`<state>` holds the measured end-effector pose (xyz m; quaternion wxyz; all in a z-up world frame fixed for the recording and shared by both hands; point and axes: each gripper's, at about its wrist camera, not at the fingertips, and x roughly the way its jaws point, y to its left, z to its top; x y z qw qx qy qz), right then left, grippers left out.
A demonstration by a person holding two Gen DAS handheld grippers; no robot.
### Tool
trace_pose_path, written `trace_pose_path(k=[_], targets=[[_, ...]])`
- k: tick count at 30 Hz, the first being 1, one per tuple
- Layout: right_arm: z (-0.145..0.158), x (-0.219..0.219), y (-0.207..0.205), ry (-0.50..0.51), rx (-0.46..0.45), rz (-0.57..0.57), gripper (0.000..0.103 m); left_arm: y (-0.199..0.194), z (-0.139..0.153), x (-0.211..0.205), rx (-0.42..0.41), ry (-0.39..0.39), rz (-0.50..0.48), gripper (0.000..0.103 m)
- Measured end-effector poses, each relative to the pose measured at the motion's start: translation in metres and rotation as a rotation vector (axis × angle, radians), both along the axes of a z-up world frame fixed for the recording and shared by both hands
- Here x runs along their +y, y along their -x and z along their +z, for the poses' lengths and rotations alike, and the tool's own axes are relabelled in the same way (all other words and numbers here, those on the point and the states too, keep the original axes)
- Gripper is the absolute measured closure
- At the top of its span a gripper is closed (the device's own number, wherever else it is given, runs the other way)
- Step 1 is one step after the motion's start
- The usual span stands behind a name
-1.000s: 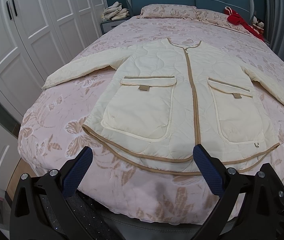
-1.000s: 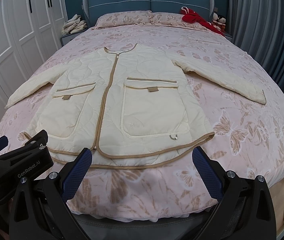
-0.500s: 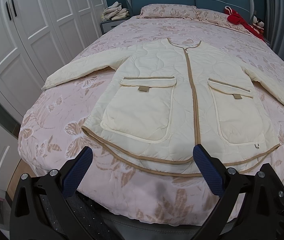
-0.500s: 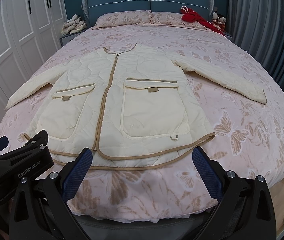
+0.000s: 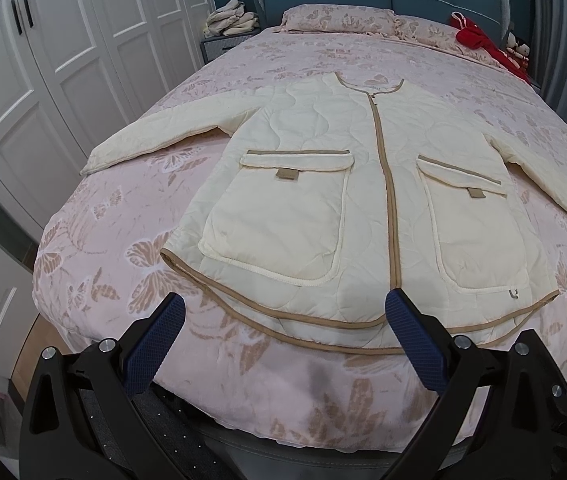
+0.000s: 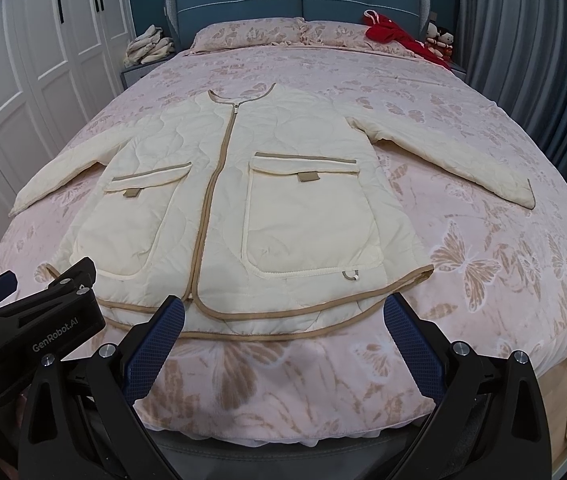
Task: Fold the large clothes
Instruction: 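Grasp the jacket hem with the right gripper while the left gripper grasps the hem too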
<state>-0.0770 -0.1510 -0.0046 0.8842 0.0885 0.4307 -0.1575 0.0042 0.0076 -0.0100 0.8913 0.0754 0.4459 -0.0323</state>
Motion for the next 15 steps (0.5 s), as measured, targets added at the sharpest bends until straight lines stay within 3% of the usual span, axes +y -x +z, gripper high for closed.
trace_pose_path(k=[8, 11, 15], targets=[[-0.012, -0.027, -0.016, -0.016, 0.022, -0.004, 0.005, -0.016, -0.007, 0.000, 0.026, 0.028, -0.002, 0.005], [-0.018, -0.077, -0.024, -0.071, 0.016, -0.080, 0.005, -0.031, -0.010, 0.004, 0.035, 0.053, 0.008, 0.005], [-0.028, -0.180, -0.031, -0.168, 0.007, -0.254, 0.005, -0.052, -0.015, 0.016, 0.043, 0.074, 0.045, 0.005]])
